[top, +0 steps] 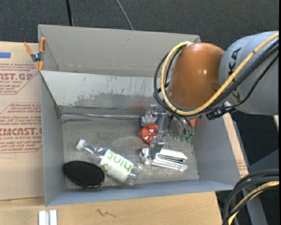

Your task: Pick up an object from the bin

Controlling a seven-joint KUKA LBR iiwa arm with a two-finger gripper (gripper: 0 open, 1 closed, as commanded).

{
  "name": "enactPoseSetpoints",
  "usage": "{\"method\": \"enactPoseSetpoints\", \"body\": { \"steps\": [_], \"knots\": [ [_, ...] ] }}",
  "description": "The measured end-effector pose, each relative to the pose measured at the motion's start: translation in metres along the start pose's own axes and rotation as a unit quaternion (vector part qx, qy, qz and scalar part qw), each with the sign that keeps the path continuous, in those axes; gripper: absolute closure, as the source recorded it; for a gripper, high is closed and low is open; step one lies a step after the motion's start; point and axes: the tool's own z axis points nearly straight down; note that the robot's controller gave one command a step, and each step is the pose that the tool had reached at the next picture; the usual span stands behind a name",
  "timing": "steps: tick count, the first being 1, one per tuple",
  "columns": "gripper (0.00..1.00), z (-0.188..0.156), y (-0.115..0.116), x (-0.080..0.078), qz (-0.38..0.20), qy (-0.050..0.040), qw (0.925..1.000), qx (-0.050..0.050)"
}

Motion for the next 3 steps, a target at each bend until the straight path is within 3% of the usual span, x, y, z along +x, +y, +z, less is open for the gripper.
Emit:
{"method": "enactPoseSetpoints", "body": {
  "steps": [1, 2, 3],
  "knots": [
    [0.0, 0.0, 0.0, 0.0, 0.0, 0.0, 1.0, 0.0],
    [1.0, 0.133, 0.002, -0.017, -0.039, -0.0023, 0.9992, 0.0],
    [1.0, 0.133, 0.002, -0.017, -0.039, -0.0023, 0.9992, 0.0]
  ]
}}
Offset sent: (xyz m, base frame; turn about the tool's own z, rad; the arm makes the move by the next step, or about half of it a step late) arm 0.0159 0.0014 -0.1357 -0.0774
